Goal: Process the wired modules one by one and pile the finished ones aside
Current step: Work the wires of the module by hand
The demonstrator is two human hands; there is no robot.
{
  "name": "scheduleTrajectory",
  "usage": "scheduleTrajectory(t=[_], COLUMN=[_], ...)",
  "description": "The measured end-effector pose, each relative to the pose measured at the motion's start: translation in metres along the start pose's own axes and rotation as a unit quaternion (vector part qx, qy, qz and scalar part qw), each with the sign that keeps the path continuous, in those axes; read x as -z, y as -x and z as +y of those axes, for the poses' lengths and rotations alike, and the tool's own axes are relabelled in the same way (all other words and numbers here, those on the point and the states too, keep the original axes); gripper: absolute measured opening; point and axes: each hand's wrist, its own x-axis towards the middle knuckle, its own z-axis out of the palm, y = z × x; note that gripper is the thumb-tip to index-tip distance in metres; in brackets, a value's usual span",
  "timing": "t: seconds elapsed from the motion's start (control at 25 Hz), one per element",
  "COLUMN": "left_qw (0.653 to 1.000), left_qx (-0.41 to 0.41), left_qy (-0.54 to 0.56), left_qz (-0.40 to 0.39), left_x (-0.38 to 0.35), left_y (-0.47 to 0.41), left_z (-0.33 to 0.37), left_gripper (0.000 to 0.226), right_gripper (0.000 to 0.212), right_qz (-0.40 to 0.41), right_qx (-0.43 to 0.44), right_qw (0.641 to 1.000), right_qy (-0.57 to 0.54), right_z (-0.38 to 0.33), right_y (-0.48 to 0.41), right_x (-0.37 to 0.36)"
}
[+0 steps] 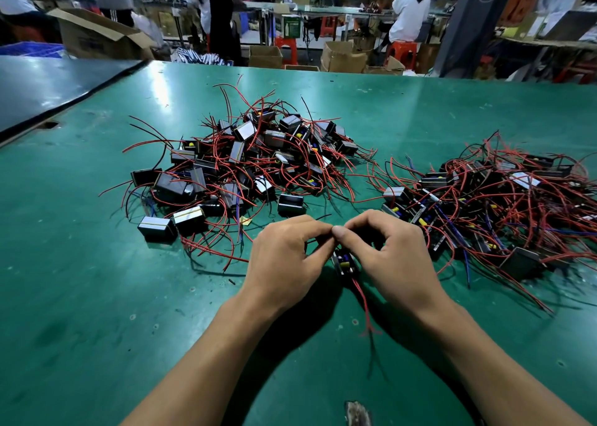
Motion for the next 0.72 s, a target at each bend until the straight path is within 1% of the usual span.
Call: scheduleTrajectory(t=[0.12, 0.24, 0.28, 0.32, 0.36, 0.4, 0.44, 0.52, 0.6, 0.72], left_qw=[1.000, 1.000, 1.000, 1.000, 1.000, 1.000, 1.000, 0.998, 0.996, 0.993], left_qx=[-0.009, -0.026, -0.028, -0.026, -0.020, -0.013, -0.008, 0.002, 0.021, 0.041], left_qy=[0.006, 0.001, -0.001, 0.000, 0.005, 0.015, 0.025, 0.044, 0.066, 0.082], left_qz=[0.011, 0.003, 0.001, 0.001, -0.001, -0.006, -0.015, -0.038, -0.055, -0.075], left_x=[-0.001, -0.002, -0.003, -0.003, -0.002, -0.001, -0.001, 0.002, 0.004, 0.006], left_y=[0.000, 0.001, 0.001, 0.001, 0.000, 0.000, -0.001, -0.003, -0.004, -0.006], left_z=[-0.001, -0.002, -0.002, -0.003, -0.004, -0.005, -0.006, -0.008, -0.009, -0.011], left_gripper=[0.014, 0.012, 0.013, 0.013, 0.014, 0.014, 0.015, 0.014, 0.012, 0.007], right_gripper=[0.019, 0.023, 0.021, 0.018, 0.012, 0.006, 0.005, 0.010, 0.013, 0.016], right_qz=[-0.050, -0.082, -0.086, -0.083, -0.071, -0.056, -0.048, -0.050, -0.059, -0.068], right_qx=[-0.070, -0.148, -0.159, -0.149, -0.115, -0.067, -0.008, 0.098, 0.139, 0.161], right_qw=[0.994, 0.974, 0.969, 0.971, 0.980, 0.990, 0.997, 0.994, 0.988, 0.984], right_qy=[-0.066, -0.148, -0.166, -0.168, -0.146, -0.109, -0.066, -0.010, 0.008, 0.031], right_z=[-0.001, 0.003, 0.003, 0.003, 0.004, 0.005, 0.006, 0.010, 0.014, 0.018], right_y=[-0.003, -0.004, -0.004, -0.003, -0.003, -0.003, -0.003, -0.005, -0.006, -0.007], right_x=[0.003, 0.004, 0.004, 0.003, 0.004, 0.005, 0.008, 0.013, 0.016, 0.016])
